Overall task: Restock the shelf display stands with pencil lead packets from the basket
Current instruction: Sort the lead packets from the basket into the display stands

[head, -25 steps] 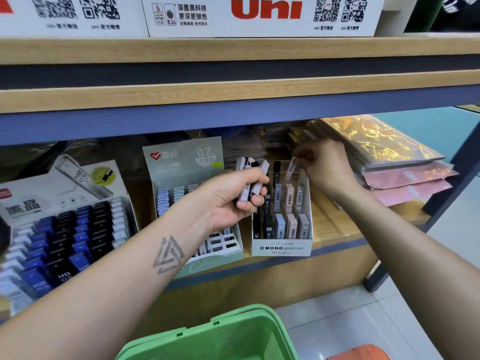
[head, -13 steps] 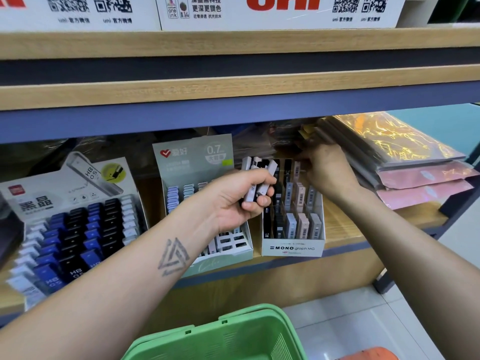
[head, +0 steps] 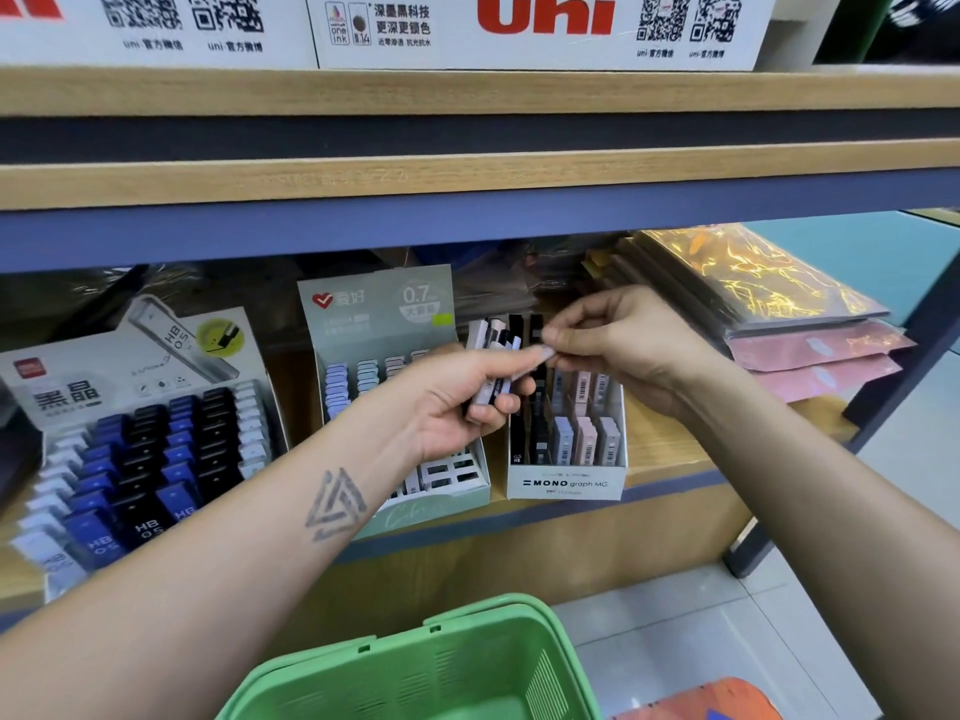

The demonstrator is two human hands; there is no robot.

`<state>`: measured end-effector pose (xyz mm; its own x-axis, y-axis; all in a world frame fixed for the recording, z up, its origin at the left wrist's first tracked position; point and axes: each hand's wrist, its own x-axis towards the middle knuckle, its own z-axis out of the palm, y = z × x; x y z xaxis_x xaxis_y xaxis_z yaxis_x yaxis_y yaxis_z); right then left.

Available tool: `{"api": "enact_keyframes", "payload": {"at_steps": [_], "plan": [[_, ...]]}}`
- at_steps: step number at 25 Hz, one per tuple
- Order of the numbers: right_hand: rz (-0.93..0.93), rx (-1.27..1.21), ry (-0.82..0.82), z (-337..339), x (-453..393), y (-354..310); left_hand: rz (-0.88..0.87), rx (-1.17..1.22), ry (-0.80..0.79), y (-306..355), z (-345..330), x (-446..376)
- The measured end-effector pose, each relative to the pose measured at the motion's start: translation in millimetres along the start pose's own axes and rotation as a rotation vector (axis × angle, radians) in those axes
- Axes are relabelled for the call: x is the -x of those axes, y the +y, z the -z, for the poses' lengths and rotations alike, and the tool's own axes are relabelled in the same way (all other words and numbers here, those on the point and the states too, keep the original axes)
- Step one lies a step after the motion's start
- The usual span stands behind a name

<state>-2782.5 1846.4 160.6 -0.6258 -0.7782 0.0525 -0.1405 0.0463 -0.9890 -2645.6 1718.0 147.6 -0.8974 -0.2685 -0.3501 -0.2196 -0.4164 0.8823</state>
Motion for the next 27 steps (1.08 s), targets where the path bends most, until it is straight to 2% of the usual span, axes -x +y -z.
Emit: {"api": "enact_keyframes", "payload": {"at_steps": [2,4,7,9,14,19,23,27], "plan": [[-0.005,-0.067,0.015,8.9,2.4,0.3,-0.023,0.075,0.027,4.0,3.5,1.4],[-0.004,-0.063,-0.037,14.9,6.1,1.4,-0.063,0.074,0.06,7.5,8.0,1.0],[0.046,0.137,-0.169,14.3,13.9,-0.5,-0.137,-0.021,0.09,8.6,9.3,-1.8],[0.1,0.27,-0.196,12.6,16.9,-2.6,-0.172,-0.1,0.11,7.6,5.1,-2.8],[0.097,0.285,-0.234,12.8,22.6,-4.9,-0.17,-0.047,0.121,6.0,-3.3,-2.1],[0.134,0.303,-0.14,18.3,25.0,-2.6,-0.145,-0.072,0.13,4.5,-7.3,-3.3],[0.181,0.304,0.087,31.0,25.6,-5.2,-0.093,-0.039,0.11,4.1,-8.6,-5.5],[0.18,0.472,0.197,52.6,26.0,-10.0,0.02,0.068,0.054,5.4,-10.8,-1.1]]}}
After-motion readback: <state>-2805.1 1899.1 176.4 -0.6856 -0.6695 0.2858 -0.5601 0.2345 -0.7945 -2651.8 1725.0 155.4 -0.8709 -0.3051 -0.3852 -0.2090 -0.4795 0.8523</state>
